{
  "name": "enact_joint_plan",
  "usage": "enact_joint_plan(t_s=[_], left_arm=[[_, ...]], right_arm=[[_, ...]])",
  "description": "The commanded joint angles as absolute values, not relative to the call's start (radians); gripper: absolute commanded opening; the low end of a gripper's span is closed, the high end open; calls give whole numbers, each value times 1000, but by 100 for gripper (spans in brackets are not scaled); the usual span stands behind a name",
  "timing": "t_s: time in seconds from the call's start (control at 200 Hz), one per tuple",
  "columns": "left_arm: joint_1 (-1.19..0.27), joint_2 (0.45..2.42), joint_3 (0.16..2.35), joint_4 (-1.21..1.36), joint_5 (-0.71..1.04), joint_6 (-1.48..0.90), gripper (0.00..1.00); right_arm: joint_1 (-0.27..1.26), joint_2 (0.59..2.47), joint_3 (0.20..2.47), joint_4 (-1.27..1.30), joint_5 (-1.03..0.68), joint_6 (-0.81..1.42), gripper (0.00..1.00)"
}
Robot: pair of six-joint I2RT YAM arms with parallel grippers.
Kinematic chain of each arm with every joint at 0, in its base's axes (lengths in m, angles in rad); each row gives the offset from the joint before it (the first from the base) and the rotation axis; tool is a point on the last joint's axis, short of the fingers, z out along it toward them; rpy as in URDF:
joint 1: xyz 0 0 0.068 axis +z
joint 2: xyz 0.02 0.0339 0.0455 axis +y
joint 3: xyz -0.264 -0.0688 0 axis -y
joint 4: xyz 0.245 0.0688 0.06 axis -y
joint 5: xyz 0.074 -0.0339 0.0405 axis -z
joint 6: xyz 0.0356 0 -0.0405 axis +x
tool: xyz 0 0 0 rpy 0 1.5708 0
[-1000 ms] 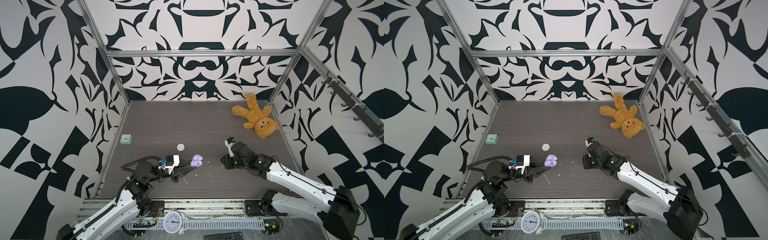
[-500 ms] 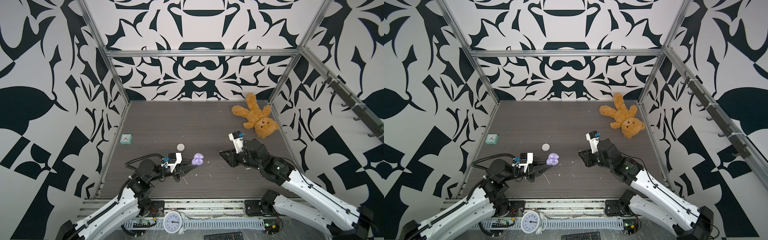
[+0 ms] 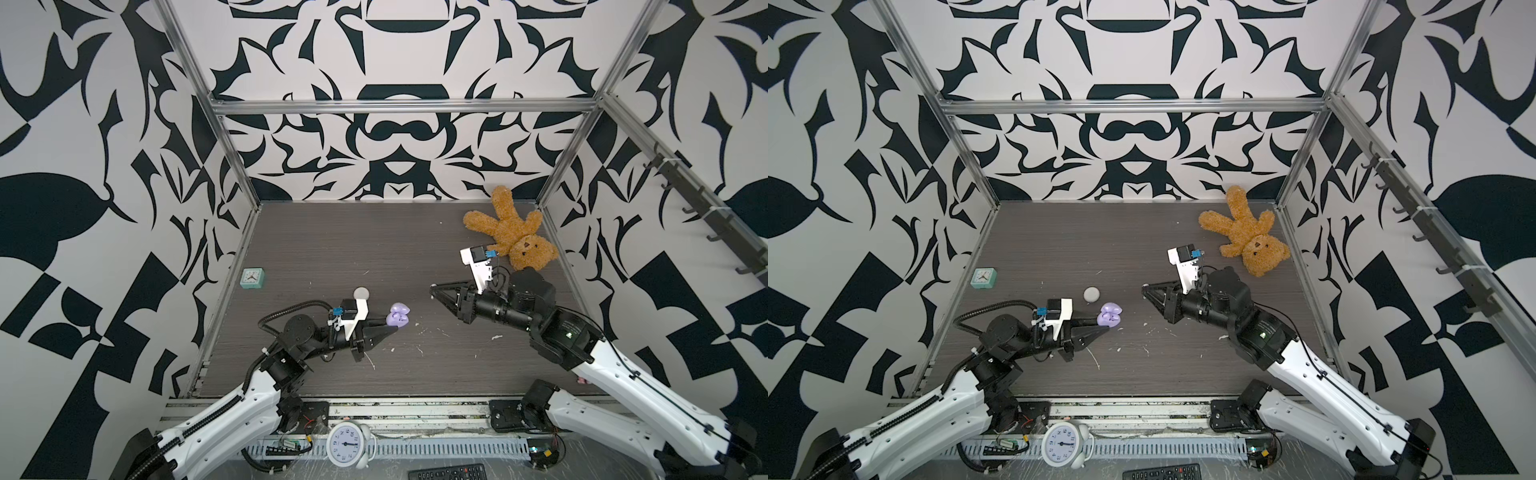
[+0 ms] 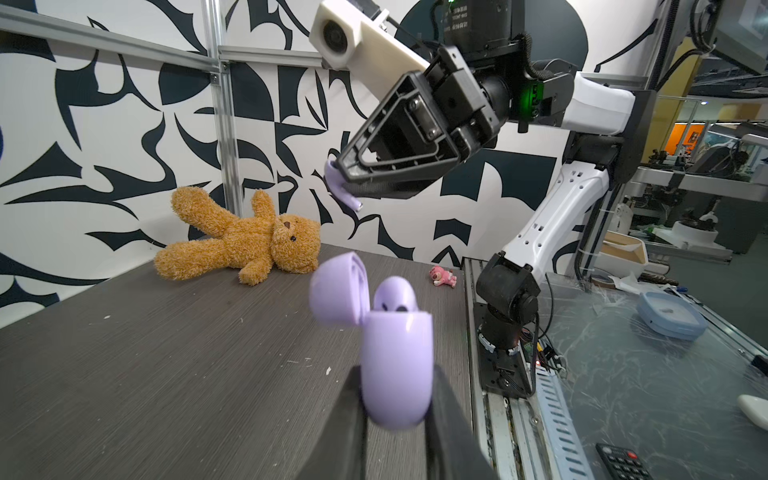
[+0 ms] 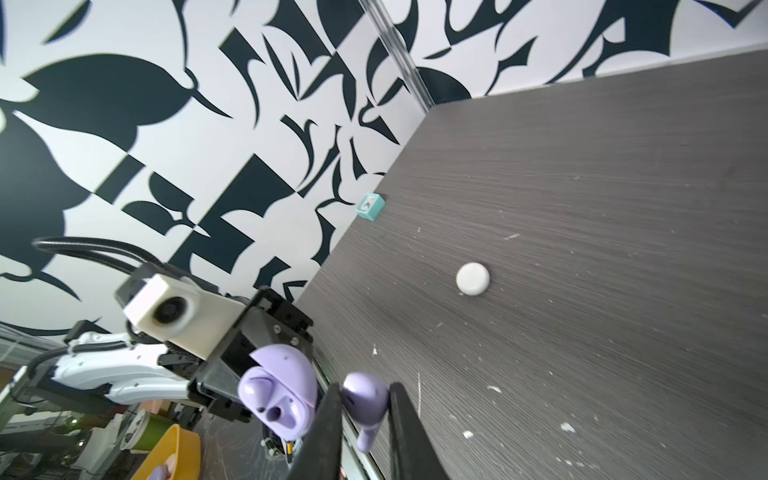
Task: Insert the wireless bluetooth earbuds into the charging case
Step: 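Carry the earbud with the right gripper over the case held by the left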
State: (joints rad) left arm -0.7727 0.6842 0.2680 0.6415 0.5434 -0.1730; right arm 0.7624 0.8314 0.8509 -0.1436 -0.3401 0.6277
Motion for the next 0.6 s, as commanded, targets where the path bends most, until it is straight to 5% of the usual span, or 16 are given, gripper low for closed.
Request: enact_joint_plan(t_s=[0.0,0.595], left_arm=[[-775,695,287,727,532,-233,0],[-775,749,271,975,474,-446,0]], right_arm=[[783,841,877,16,-390,672,22],[1015,899,881,138,-210,591,19]])
